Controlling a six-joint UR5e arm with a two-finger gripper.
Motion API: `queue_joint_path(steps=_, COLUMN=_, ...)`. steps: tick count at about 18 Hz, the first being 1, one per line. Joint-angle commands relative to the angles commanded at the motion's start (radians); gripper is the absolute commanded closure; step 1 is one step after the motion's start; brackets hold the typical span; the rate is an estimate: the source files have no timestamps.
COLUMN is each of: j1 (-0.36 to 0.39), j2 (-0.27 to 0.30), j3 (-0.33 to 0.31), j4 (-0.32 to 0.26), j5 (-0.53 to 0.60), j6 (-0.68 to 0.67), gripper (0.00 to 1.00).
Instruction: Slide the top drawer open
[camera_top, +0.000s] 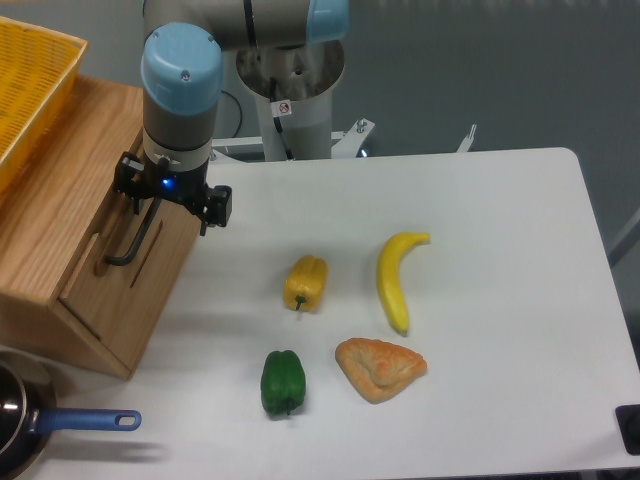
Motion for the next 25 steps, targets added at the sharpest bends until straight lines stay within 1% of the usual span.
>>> queue_joint_path(steps=6, j1=0.000, j2=0.000, j3=0.005, j4=0.000, j5=0.037, j6=0.005, gripper=0.00)
queue_joint_path(steps=8, j1=0.000, j2=-0.006, j3=0.009, j4=0.000, j5=0.066, j6=0.006, gripper=0.00)
queue_joint_path(steps=15, j1=-0.002, j2=-0.015, j3=0.017, j4=0.005, j5=0.112, j6=0.015, gripper=0.00)
queue_joint_path(steps=22, j1=0.003, j2=-0.018, j3=0.046, j4=0.011, j5=0.135, j6=0.017, gripper=0.00)
queue_joint_path(steps=25, j1=0.002, j2=-0.023, j3=0.046, j4=0.012, j5=0.173, j6=0.026, gripper=0.00)
